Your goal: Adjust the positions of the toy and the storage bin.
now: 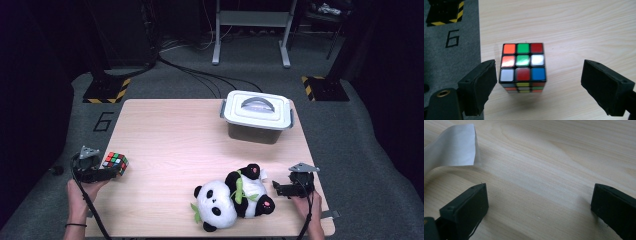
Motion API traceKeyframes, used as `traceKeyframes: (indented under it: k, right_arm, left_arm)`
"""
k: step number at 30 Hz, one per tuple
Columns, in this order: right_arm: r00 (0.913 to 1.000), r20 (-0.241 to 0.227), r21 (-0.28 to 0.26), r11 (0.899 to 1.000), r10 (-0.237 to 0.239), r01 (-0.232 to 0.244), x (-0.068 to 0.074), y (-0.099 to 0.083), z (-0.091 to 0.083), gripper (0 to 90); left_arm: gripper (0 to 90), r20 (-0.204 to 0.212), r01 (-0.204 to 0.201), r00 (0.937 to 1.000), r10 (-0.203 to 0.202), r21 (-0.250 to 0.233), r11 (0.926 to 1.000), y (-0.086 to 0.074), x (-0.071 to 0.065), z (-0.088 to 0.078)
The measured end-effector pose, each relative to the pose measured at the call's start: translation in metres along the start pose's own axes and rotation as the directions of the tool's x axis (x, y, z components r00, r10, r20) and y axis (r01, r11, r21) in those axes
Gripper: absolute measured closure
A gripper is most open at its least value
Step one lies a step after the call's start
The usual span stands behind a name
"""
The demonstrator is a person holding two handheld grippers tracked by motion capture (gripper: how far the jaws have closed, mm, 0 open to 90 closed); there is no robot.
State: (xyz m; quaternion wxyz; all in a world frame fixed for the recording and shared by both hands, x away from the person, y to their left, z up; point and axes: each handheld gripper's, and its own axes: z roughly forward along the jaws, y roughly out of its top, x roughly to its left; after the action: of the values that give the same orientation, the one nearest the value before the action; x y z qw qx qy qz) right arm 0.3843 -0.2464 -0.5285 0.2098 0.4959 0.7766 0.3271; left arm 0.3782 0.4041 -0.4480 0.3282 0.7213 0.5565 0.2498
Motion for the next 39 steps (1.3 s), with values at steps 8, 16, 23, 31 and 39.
traceKeyframes:
  k: [8,16,23,31,39]
  right_arm:
    - [1.0000,0.001,-0.001,1.000,0.000,0.000,0.000,0.000,0.000,0.7]
    - [1.0000,0.003,0.000,1.000,0.002,-0.002,0.000,0.000,0.000,0.7]
    - [1.0000,0.004,0.001,1.000,0.008,-0.008,0.000,0.000,0.000,0.7]
    - [0.9999,0.007,0.001,1.000,0.011,-0.011,0.000,0.000,0.000,0.7]
    - [0.9999,0.009,0.001,1.000,0.011,-0.011,0.000,0.000,0.000,0.8]
  left_arm:
    - [9.0,0.076,-0.042,0.9961,0.044,-0.031,0.9986,0.010,-0.030,-0.013]
    - [5.9,0.161,-0.069,0.9840,0.077,-0.051,0.9963,0.012,-0.061,-0.013]
    - [2.6,0.242,-0.095,0.9649,0.101,-0.036,0.9948,0.005,-0.090,-0.006]
    - [0.6,0.316,-0.120,0.9410,0.121,-0.023,0.9925,-0.003,-0.117,0.004]
    - [0.2,0.386,-0.134,0.9126,0.135,-0.031,0.9905,-0.008,-0.141,0.007]
